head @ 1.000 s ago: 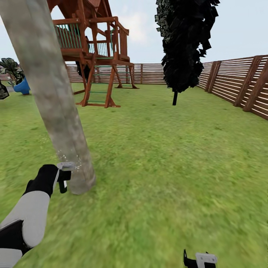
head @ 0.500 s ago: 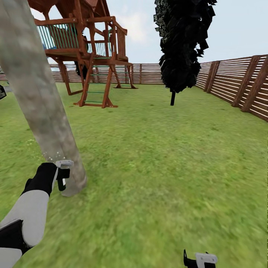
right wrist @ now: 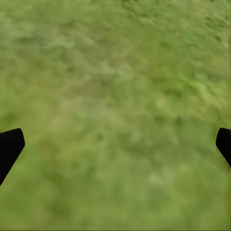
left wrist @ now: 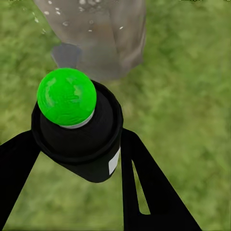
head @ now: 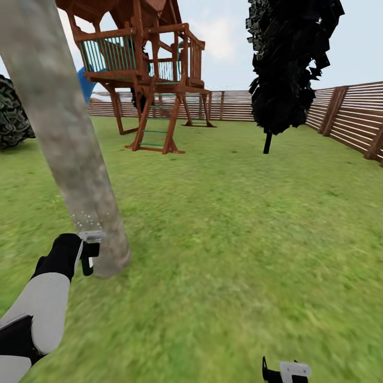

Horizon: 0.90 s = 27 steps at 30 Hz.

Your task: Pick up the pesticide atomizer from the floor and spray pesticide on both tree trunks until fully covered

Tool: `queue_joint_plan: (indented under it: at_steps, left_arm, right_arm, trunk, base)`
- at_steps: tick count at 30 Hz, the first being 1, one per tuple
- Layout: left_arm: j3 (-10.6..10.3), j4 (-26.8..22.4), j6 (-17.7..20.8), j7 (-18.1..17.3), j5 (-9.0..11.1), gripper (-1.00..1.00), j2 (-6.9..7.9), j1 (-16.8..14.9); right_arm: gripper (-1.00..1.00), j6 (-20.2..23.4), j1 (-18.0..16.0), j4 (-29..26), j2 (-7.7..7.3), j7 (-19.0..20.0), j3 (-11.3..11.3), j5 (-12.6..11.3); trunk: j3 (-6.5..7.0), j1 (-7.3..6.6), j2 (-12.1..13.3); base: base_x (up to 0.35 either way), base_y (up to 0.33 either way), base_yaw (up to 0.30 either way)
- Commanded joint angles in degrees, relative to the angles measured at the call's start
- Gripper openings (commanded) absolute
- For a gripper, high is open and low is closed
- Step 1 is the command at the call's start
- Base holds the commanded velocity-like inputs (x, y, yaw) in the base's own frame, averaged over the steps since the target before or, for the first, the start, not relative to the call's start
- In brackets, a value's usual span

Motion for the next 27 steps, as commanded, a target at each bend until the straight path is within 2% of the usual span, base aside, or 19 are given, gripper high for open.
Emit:
queue_joint_plan:
  at_steps: [1,17,27]
  left_arm:
    - [0.2,-0.1,0.2,-0.5,-0.6,-1.00,-0.04,-0.1]
    - [0.2,0.0,0.1,-0.4,-0.8,-1.00,-0.01,0.0]
    - [0.4,0.0,0.1,-0.4,-0.8,-1.00,0.21,0.2]
  right_arm:
    - [1.00,-0.1,0.0,0.1,0.00,-0.4,-0.2,0.6]
    - [1.00,-0.1,0.0,0.1,0.00,-0.4,-0.2,0.6]
    - [1.00,-0.1,0.0,0.1,0.00,-0.4,-0.2,0.6]
  trunk:
    - [-0.05,0.01,0.0]
    - [-0.05,0.01,0.0]
    - [-0.05,0.01,0.0]
  base:
    - [0.180,-0.226,0.025]
    - [0.169,-0.231,0.008]
    - [0.143,-0.243,0.258]
